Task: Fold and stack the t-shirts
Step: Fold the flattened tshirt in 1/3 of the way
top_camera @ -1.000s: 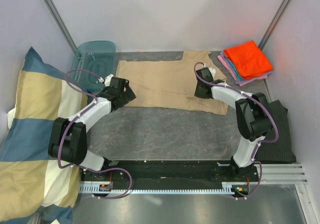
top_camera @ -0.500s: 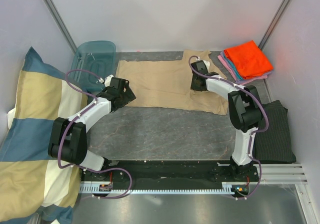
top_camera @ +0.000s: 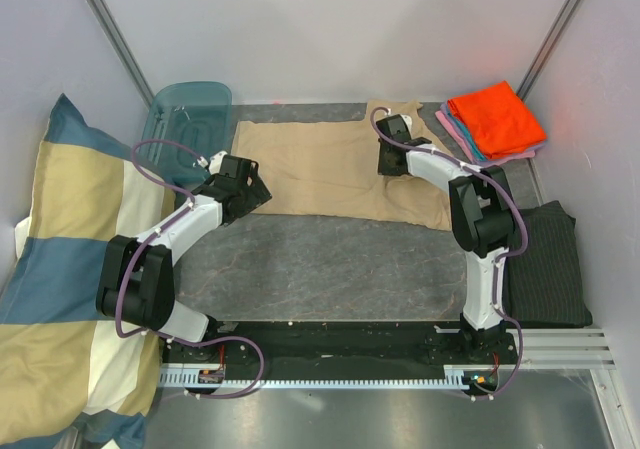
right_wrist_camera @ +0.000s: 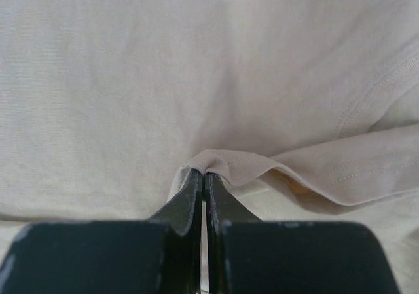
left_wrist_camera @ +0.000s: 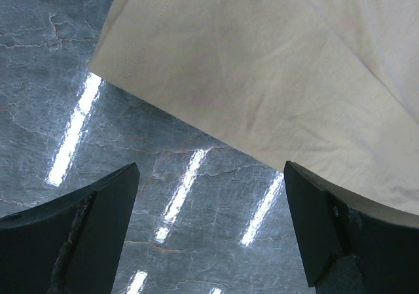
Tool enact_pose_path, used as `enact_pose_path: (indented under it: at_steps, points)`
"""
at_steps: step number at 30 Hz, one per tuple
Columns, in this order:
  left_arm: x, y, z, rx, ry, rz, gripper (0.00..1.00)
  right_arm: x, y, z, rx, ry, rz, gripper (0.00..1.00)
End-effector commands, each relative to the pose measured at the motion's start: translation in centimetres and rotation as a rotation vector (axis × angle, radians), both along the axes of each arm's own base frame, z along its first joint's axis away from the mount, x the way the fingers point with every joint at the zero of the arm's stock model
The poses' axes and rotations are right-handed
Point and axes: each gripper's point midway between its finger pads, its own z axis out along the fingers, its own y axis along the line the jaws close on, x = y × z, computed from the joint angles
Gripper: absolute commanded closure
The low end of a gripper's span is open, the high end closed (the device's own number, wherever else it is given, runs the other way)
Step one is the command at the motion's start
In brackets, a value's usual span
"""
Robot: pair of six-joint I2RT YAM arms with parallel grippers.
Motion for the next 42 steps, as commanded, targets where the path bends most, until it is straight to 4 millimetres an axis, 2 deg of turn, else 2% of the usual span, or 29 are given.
enact_pose_path:
  at_steps: [1, 6, 10, 16, 22, 29, 30, 32, 33, 34, 35, 36, 37, 39, 42]
  points:
    - [0.6, 0.4, 0.1, 0.011, -0.011, 0.023, 0.00, 1.5, 0.5, 0.9, -0.024, -0.027, 0.047, 0.95]
    - [0.6, 0.3, -0.1, 0.008, -0.005, 0.020, 0.00, 1.8, 0.3, 0.8, -0.050, -0.025, 0.061, 0.89]
    - [0.6, 0.2, -0.2, 0.005, -0.001, 0.020, 0.00, 2.1, 0.5, 0.9, -0.053, -0.029, 0.073, 0.70]
    - [0.4, 0.2, -0.4, 0.004, 0.005, 0.020, 0.00, 2.7, 1.2, 1.1, -0.035, -0.035, 0.098, 0.58]
    - [0.4, 0.1, -0.3, -0.002, 0.005, 0.016, 0.00, 3.5, 1.4, 2.5, -0.025, -0.071, 0.099, 0.44]
    - [0.3, 0.2, -0.1, 0.004, 0.000, 0.017, 0.00, 3.5, 2.2, 4.4, 0.027, -0.118, 0.119, 0.38]
    - [0.3, 0.4, -0.1, 0.008, -0.002, 0.020, 0.00, 3.1, 1.9, 4.1, 0.022, -0.111, 0.111, 0.37]
    - [0.3, 0.8, 0.2, 0.028, -0.010, 0.031, 0.00, 2.7, 1.6, 4.9, 0.027, -0.122, 0.092, 0.34]
    - [0.2, 1.0, 0.3, 0.034, -0.013, 0.034, 0.00, 2.0, 1.2, 4.5, 0.021, -0.108, 0.081, 0.33]
    - [0.3, 1.3, 0.4, 0.047, -0.016, 0.044, 0.00, 1.6, 1.0, 5.4, 0.027, -0.122, 0.072, 0.30]
    - [0.3, 1.5, 0.6, 0.053, -0.021, 0.051, 0.00, 1.1, 0.8, 5.4, 0.034, -0.113, 0.051, 0.29]
    - [0.3, 1.8, 0.7, 0.061, -0.024, 0.062, 0.00, 0.3, 0.4, 5.1, 0.031, -0.093, 0.041, 0.28]
    - [0.4, 2.1, 0.7, 0.069, -0.026, 0.075, 0.00, -0.3, 0.3, 5.8, 0.039, -0.097, 0.037, 0.28]
    - [0.8, 2.5, 0.7, 0.071, -0.036, 0.092, 0.00, -2.0, 0.1, 5.8, 0.060, -0.070, 0.033, 0.27]
    - [1.8, 2.6, 0.2, 0.079, -0.049, 0.104, 0.03, -4.4, 0.5, 5.8, 0.107, -0.045, 0.058, 0.27]
